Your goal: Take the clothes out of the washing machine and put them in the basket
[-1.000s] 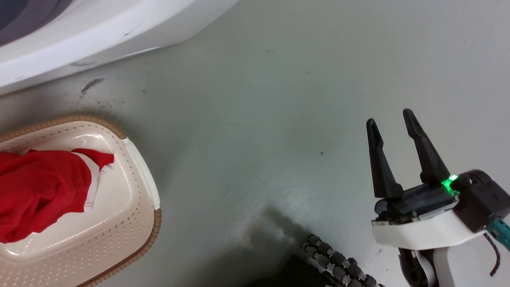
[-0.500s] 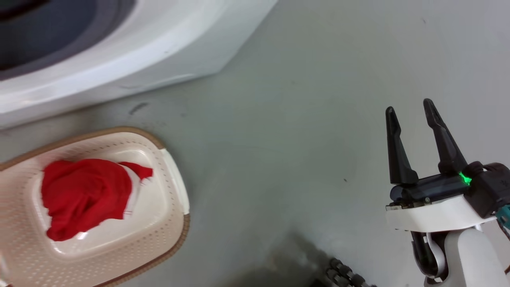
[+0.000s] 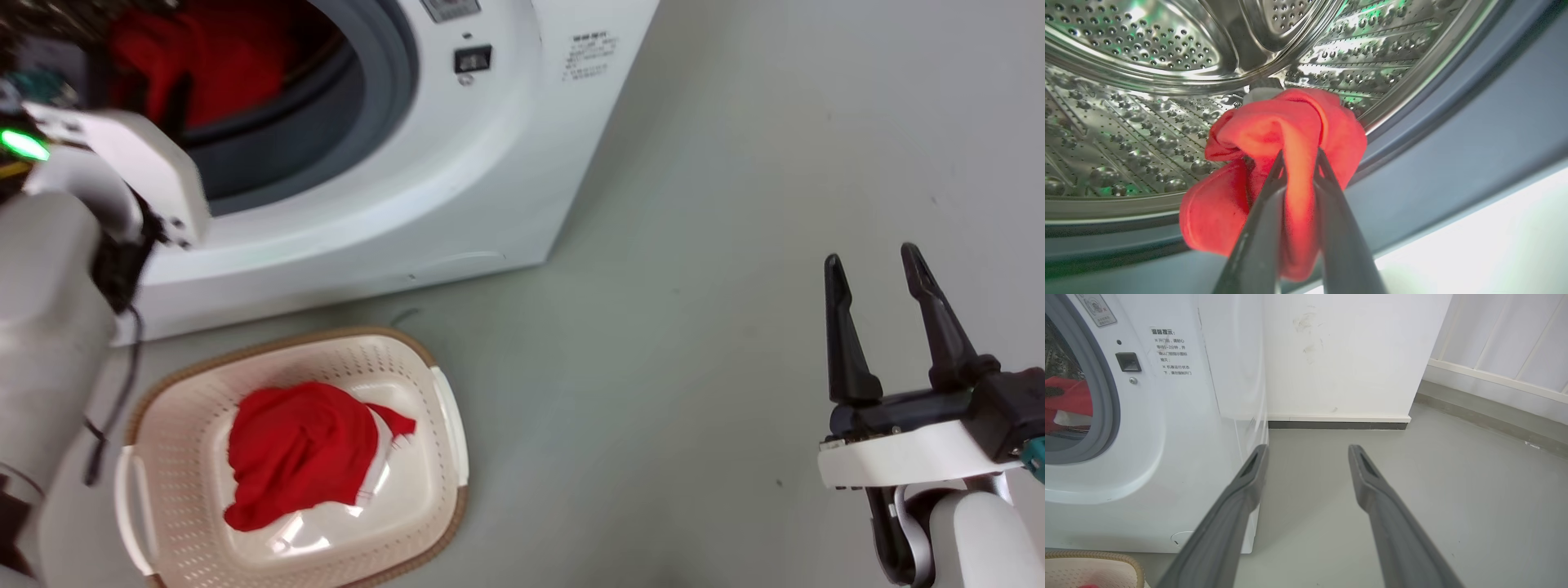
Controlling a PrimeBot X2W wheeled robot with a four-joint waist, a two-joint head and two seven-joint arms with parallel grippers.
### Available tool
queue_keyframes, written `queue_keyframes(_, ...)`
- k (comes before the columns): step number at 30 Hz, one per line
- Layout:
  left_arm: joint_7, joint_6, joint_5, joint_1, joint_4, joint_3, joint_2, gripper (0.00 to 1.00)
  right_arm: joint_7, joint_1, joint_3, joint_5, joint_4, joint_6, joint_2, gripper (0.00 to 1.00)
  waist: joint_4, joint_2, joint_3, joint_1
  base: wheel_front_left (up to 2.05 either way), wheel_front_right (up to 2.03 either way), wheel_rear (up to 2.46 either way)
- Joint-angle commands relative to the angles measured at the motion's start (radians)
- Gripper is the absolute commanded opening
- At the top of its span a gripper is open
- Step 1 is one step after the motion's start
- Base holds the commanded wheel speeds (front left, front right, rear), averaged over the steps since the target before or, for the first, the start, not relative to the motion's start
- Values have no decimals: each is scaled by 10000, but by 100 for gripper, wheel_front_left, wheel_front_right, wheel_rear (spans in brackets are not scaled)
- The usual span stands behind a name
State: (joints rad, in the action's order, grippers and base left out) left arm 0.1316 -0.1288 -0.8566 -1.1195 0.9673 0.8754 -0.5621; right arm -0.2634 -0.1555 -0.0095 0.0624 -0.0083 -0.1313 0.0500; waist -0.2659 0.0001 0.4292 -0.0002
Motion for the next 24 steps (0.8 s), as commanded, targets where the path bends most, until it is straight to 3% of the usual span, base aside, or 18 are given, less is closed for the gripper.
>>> queue_keyframes(1, 211, 44, 12, 263, -92, 61, 112, 0, -20, 208, -42, -82, 53, 9, 7, 100, 391, -1, -583, 2, 0, 0, 0)
queue_keyframes(7, 1088, 404, 241, 1177, -649, 126, 251, 0, -20, 519, -191, -232, 240, 10, 5, 100, 732, -1, -1440, 2, 0, 0, 0)
queue_keyframes(12, 1327, 947, 526, 1885, -1769, -159, 109, 0, -20, 742, -345, -336, 348, 9, 5, 100, 970, -1, -2049, 2, 0, 0, 0)
queue_keyframes(15, 1351, 1474, 927, 2342, -2938, -580, -59, 0, -20, 848, -433, -371, 400, 9, 7, 100, 1085, -1, -2399, 2, 0, 0, 0)
queue_keyframes(16, 1353, 1853, 1279, 2809, -3835, -915, -208, 0, -20, 903, -486, -388, 433, 9, 5, 100, 1156, -1, -2606, 2, 0, 0, 0)
queue_keyframes(24, 1356, 2894, 2108, 4616, -7090, -2055, -744, 0, -20, 1237, -602, -437, 545, 9, 4, 100, 1388, -1, -3279, 2, 0, 0, 0)
